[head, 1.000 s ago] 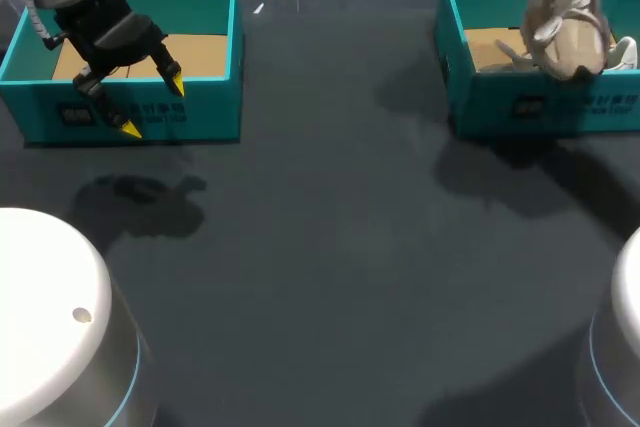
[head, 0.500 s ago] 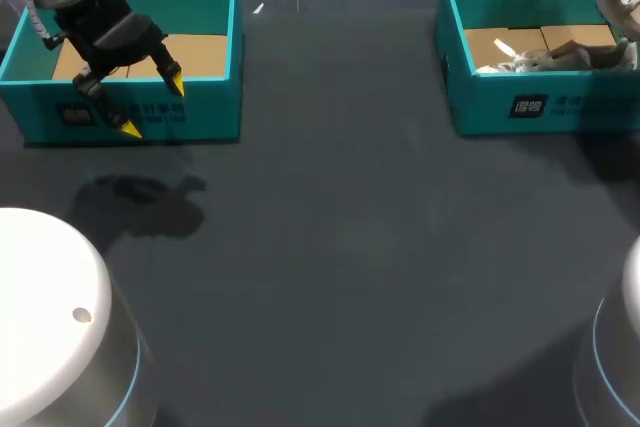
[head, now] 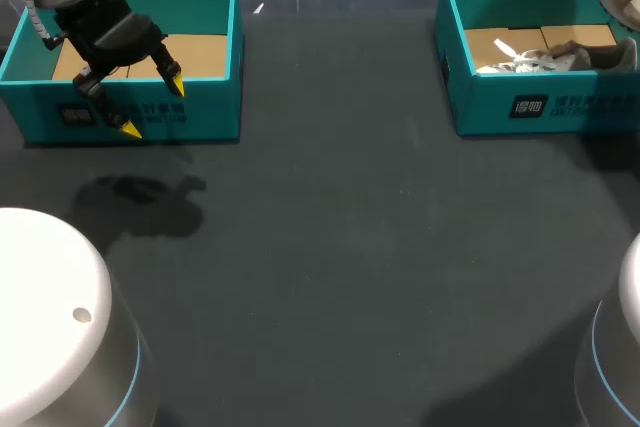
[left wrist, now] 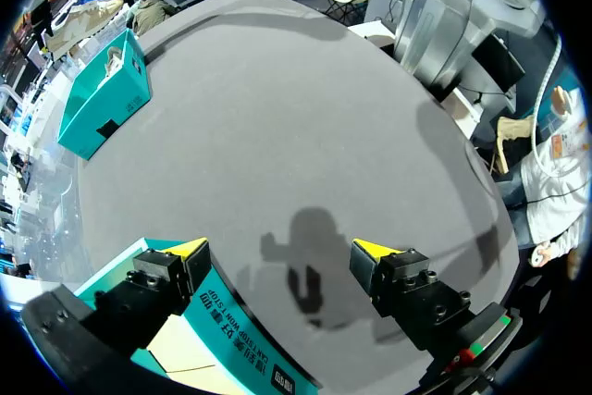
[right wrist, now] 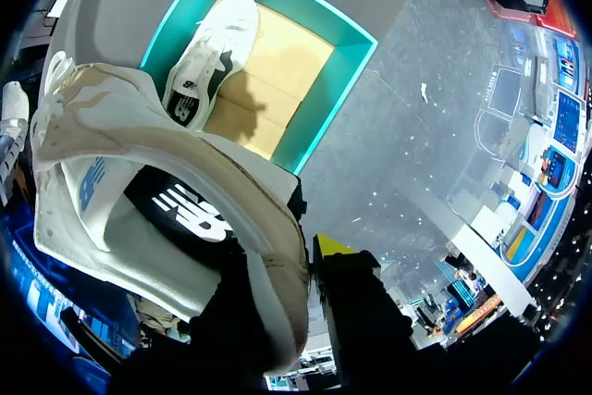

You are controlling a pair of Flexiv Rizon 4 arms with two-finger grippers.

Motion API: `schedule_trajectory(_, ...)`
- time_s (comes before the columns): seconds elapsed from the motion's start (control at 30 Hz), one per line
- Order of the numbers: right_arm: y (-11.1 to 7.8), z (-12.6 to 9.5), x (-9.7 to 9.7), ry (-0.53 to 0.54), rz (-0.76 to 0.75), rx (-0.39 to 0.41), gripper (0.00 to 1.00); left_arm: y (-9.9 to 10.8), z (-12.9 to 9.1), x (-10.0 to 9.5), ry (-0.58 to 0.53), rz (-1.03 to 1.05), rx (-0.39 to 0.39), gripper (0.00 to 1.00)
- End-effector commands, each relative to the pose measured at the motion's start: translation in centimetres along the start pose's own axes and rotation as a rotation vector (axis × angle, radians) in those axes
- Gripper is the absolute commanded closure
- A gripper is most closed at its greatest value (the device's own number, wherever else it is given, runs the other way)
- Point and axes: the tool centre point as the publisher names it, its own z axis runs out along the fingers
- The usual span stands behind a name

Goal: Take the shoe out of the shoebox, open the shoe tongue, remove and reinsert the insole, then place the shoe into the shoebox

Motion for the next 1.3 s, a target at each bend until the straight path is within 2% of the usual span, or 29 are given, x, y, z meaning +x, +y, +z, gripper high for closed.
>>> schedule_trajectory(0.03,-2.0,0.4,-0.9,0.026,0.002,-0.016,1.00,0.0,0.0,0.0,0.001,0.001,-0.002,0.00)
schedule_trajectory(0.17,-2.7,1.0,-0.7,0.060,0.044,-0.015,1.00,0.0,0.0,0.0,0.001,0.001,-0.002,0.00)
schedule_trajectory(0.23,-3.1,1.5,-0.2,0.098,0.128,-0.017,1.00,0.0,0.0,0.0,0.001,0.001,-0.002,0.00)
schedule_trajectory(0.47,-4.0,2.5,2.8,0.181,0.565,0.006,1.00,0.0,0.0,0.0,0.001,0.001,-0.002,0.00)
schedule_trajectory(0.6,-3.8,2.5,4.7,0.194,0.808,0.088,1.00,0.0,0.0,0.0,0.001,0.001,-0.002,0.00)
schedule_trajectory(0.7,-3.4,2.2,5.9,0.274,0.933,0.187,1.00,0.0,0.0,0.0,0.001,0.001,-0.002,0.00)
schedule_trajectory(1.17,-3.4,2.2,5.9,0.274,0.933,0.187,1.00,0.0,0.0,0.0,0.001,0.001,-0.002,0.00)
schedule_trajectory(1.3,-3.6,3.0,6.9,0.338,1.124,0.193,1.00,0.0,0.0,0.0,0.001,0.001,-0.002,0.00)
